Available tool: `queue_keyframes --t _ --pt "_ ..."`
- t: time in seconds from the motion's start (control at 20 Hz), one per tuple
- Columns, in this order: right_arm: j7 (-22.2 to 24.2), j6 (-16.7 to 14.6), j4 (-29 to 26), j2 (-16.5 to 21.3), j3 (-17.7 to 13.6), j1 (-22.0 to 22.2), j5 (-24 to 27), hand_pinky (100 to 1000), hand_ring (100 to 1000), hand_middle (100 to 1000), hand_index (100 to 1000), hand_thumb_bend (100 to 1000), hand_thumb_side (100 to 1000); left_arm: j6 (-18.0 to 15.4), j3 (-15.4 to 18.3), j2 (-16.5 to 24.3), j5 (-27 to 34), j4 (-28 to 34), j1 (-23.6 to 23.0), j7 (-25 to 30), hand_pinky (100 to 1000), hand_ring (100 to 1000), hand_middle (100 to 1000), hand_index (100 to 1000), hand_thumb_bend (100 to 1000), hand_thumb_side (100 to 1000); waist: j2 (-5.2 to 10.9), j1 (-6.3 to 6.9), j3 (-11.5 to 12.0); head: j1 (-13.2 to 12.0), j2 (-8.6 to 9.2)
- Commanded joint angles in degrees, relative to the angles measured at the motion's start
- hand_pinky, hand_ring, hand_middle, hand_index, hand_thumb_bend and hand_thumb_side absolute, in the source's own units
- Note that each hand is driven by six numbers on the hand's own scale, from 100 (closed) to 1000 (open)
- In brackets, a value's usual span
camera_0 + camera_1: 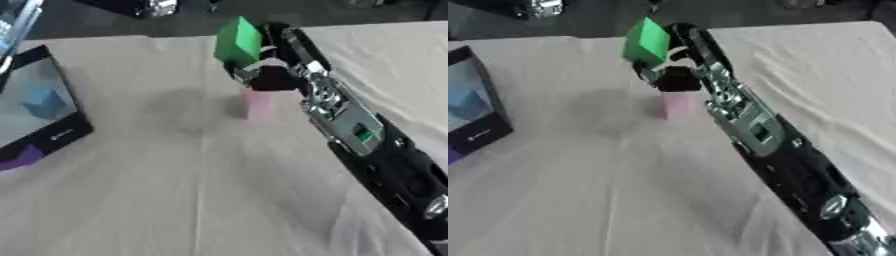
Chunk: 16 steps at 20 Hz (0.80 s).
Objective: Pick up the objects with one hand, pass them to the other hand, and then place them into the box on the other side of the table.
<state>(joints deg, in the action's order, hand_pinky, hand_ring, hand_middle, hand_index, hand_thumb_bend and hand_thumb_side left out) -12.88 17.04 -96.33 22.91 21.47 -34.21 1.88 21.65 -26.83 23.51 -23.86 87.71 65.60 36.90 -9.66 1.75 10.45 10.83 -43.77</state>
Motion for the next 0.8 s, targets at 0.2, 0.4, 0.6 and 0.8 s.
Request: queue_keyframes --t 0.2,0.4,0.6,0.8 --pt "2.1 -0.5 -2.1 0.0 1.3 -1.1 -2.0 708 734 502 474 127 100 -0.1 -1.5 -1.5 -3.1 -1.6 1.5 0.6 857 817 790 855 364 574 1.92 0.71 0.2 0.0 -0.35" --pt "3.5 -0.7 -2.4 -0.6 2.4 -1.1 -3.2 709 734 502 474 128 100 -0.9 -2.9 -3.0 -6.0 -2.5 1.5 -0.9 853 819 790 857 398 546 1.88 0.67 0.3 -0.1 -0.35" --pt "4.3 -0.6 -2.8 -0.6 2.8 -1.2 -3.7 709 734 502 473 129 100 -2.5 -3.5 -3.4 -6.5 -3.4 0.9 1.3 875 842 797 865 590 616 1.76 0.59 0.4 -0.2 -0.35" --pt "4.8 -0.4 -3.1 -0.7 2.9 -1.3 -3.7 709 733 502 473 131 100 -5.3 -3.1 -3.6 -6.3 -4.0 0.6 5.3 893 853 791 854 685 670 1.61 0.46 0.4 -0.2 -0.35"
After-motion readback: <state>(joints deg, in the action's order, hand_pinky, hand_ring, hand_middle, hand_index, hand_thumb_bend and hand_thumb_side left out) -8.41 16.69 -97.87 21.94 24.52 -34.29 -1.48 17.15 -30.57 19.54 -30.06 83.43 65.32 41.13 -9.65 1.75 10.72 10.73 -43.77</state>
